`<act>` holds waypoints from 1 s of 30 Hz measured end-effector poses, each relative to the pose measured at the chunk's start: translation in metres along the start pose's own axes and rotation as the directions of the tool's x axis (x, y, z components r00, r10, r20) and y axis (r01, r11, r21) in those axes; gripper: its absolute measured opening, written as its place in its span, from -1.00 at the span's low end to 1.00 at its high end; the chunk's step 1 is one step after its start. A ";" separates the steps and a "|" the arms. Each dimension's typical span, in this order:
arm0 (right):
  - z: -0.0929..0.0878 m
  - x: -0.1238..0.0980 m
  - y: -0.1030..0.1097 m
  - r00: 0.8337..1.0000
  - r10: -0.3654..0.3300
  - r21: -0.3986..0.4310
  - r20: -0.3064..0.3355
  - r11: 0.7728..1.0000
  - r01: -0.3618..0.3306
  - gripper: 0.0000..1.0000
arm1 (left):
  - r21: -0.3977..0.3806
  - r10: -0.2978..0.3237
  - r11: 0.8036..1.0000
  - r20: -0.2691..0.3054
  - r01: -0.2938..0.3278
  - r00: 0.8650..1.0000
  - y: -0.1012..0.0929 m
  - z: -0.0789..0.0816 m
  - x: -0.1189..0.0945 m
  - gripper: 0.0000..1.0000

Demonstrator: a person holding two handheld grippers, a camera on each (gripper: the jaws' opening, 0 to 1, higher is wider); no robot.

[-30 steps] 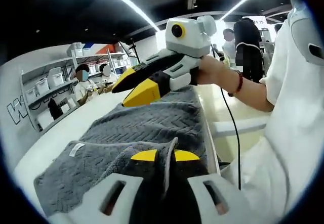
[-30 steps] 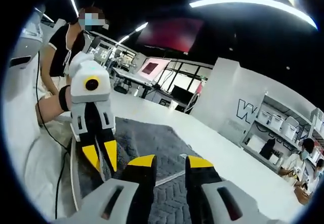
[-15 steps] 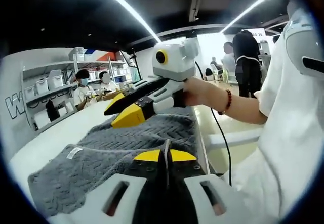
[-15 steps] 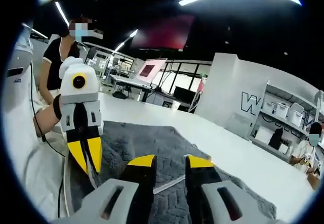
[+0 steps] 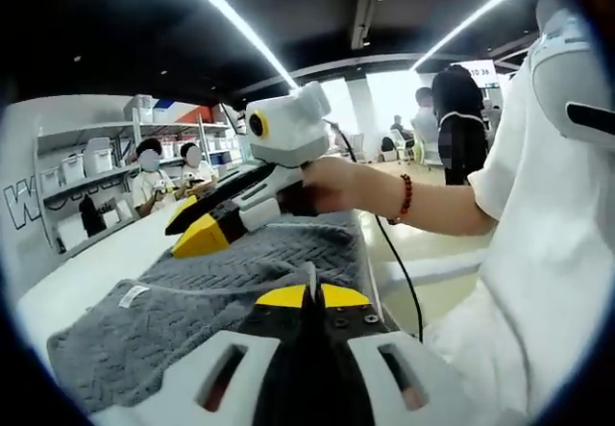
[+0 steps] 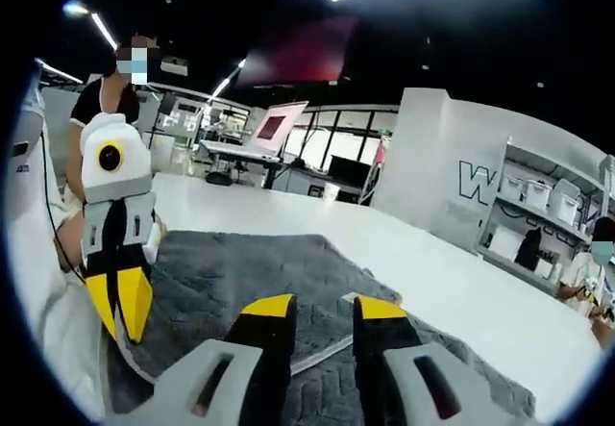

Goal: Open the folded towel by lifting each exposed corner and separating the folded layers until the towel lies flat within the target outline without major curled edges

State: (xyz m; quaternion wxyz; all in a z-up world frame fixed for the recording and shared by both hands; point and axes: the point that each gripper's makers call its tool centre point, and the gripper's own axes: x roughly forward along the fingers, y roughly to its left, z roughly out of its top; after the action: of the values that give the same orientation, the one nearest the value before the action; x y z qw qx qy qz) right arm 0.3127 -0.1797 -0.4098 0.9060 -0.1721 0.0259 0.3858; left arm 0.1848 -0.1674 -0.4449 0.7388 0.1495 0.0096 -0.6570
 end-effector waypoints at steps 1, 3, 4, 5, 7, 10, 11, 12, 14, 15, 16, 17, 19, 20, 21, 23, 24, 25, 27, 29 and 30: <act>-0.001 0.002 -0.001 1.000 0.000 0.006 -0.005 1.000 0.000 -0.62 | -0.008 0.002 1.000 0.007 -0.002 1.000 0.001 0.000 -0.001 -0.96; -0.002 0.005 -0.004 1.000 0.000 0.010 -0.010 1.000 0.000 -0.61 | -0.023 -0.006 1.000 0.010 0.006 1.000 0.000 0.001 -0.002 -0.97; -0.003 0.007 -0.006 1.000 -0.005 0.018 -0.015 1.000 0.006 -0.60 | -0.023 -0.006 1.000 0.013 0.007 1.000 0.000 0.001 -0.002 -0.97; -0.005 0.008 -0.010 0.999 -0.022 0.028 -0.029 0.999 0.023 -0.60 | -0.027 0.000 1.000 0.021 0.000 1.000 0.001 0.002 -0.002 -0.97; -0.004 0.010 -0.013 0.999 -0.032 0.029 -0.024 0.999 0.033 -0.60 | -0.036 0.001 0.999 0.029 0.000 1.000 0.002 0.003 -0.003 -0.97; -0.001 0.014 -0.023 0.998 -0.062 0.076 0.004 0.995 0.061 -0.61 | -0.047 -0.008 0.999 0.033 0.010 0.999 0.001 0.002 -0.002 -0.97; -0.001 0.015 -0.024 0.998 -0.061 0.074 0.005 0.995 0.060 -0.60 | -0.044 -0.007 0.999 0.028 0.009 1.000 0.001 0.002 -0.002 -0.97; -0.001 0.017 -0.026 0.998 -0.062 0.081 0.005 0.995 0.062 -0.60 | -0.040 -0.009 0.999 0.025 0.010 1.000 0.000 0.002 -0.002 -0.97; -0.001 0.021 -0.030 0.998 -0.069 0.082 -0.003 0.994 0.069 -0.60 | -0.038 -0.012 0.999 0.024 0.013 1.000 -0.001 0.002 -0.001 -0.97; -0.001 0.022 -0.030 0.998 -0.068 0.083 -0.002 0.994 0.068 -0.61 | -0.037 -0.015 0.999 0.023 0.016 1.000 -0.002 0.001 -0.001 -0.97; -0.001 0.024 -0.031 0.998 -0.066 0.095 -0.001 0.993 0.066 -0.62 | -0.038 -0.014 0.999 0.021 0.015 1.000 -0.001 0.001 0.000 -0.97; -0.001 0.026 -0.032 0.998 -0.064 0.108 -0.001 0.992 0.063 -0.63 | -0.039 -0.013 0.999 0.019 0.014 1.000 -0.001 0.001 0.000 -0.97; -0.002 0.030 -0.035 0.998 -0.065 0.103 -0.006 0.993 0.065 -0.61 | -0.040 -0.012 0.999 0.023 0.013 1.000 -0.001 0.001 -0.001 -0.97; -0.004 0.032 -0.036 0.998 -0.063 0.113 -0.017 0.992 0.065 -0.61 | -0.040 -0.014 0.999 0.024 0.015 1.000 -0.002 0.001 -0.001 -0.97; -0.004 0.033 -0.037 0.998 -0.062 0.126 -0.019 0.990 0.064 -0.59 | -0.039 -0.015 0.999 0.023 0.016 1.000 -0.002 0.001 -0.001 -0.97; -0.001 0.037 -0.038 0.998 -0.062 0.126 -0.011 0.990 0.063 -0.59 | -0.035 -0.014 0.999 0.022 0.015 1.000 -0.002 0.000 -0.001 -0.97; -0.002 0.039 -0.040 0.997 -0.069 0.134 -0.027 0.988 0.072 -0.59 | -0.036 -0.016 0.999 0.024 0.017 1.000 -0.002 0.000 -0.001 -0.97; -0.002 0.039 -0.041 0.996 -0.077 0.137 -0.034 0.987 0.081 -0.58 | -0.035 -0.020 0.999 0.026 0.020 0.999 -0.003 0.000 -0.001 -0.97; 0.000 0.040 -0.045 0.996 -0.088 0.139 -0.032 0.986 0.092 -0.57 | -0.027 -0.030 0.999 0.024 0.031 0.999 -0.004 0.000 -0.001 -0.97; 0.001 0.040 -0.047 0.996 -0.087 0.155 -0.034 0.984 0.091 -0.58 | -0.033 -0.022 0.999 0.021 0.023 1.000 -0.003 -0.001 -0.001 -0.97; 0.001 0.040 -0.047 0.996 -0.080 0.153 -0.037 0.985 0.084 -0.58 | -0.034 -0.023 0.999 0.022 0.024 0.999 -0.003 -0.001 -0.001 -0.97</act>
State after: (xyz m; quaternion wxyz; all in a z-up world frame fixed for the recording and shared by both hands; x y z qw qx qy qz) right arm 0.3740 -0.1824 -0.4024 0.9312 -0.1081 0.0626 0.3424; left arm 0.1821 -0.1664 -0.4463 0.7336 0.1295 0.0146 -0.6669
